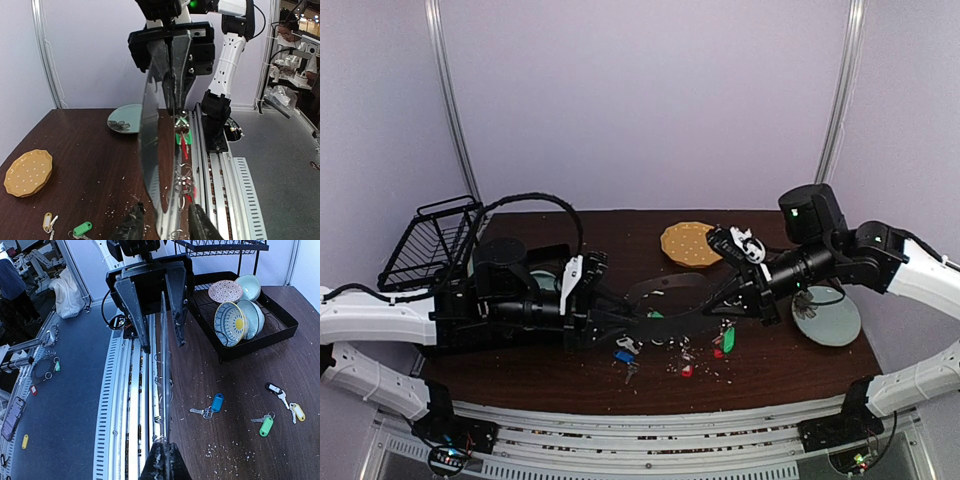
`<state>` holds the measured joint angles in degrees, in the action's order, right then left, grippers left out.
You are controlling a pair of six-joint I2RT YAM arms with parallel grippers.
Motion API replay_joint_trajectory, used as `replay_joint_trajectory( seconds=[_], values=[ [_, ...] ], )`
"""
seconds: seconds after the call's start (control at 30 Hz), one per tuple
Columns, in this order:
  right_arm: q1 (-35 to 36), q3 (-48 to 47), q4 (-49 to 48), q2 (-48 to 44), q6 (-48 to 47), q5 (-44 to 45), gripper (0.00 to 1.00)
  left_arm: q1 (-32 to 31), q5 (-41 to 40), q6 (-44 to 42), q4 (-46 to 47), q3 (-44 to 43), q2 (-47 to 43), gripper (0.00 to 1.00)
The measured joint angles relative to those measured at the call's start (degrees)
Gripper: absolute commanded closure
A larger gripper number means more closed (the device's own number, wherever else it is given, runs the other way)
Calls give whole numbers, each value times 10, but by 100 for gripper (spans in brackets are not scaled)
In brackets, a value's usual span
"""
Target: Put the keys on the keyring
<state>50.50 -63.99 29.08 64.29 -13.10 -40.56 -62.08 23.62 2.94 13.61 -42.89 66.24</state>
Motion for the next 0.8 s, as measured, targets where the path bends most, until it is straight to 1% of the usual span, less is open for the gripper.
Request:
replay_joint_trajectory(
  seconds=[0.13,0.17,0.2,0.47,0.63,0.73,0.8],
  values=[
    [0,-6,0,0,-7,-1,100,0,20,8,0,0,3,94],
    [0,-7,0,1,-9,-2,100,0,24,9,0,-1,6,98],
    [0,-8,2,3,-13,-4,100,0,28,10,0,-3,10,100],
    [0,-14,11,12,-32,5,100,3,36,24,-11,-6,17,100],
    [5,-8,-19,7,-13,60,99,3,-12,54,19,9,10,100],
    [10,6,-43,0,-2,79,91,2,-33,65,44,22,6,100],
    [10,13,-57,-2,4,86,82,2,-35,72,53,28,6,100]
  ],
)
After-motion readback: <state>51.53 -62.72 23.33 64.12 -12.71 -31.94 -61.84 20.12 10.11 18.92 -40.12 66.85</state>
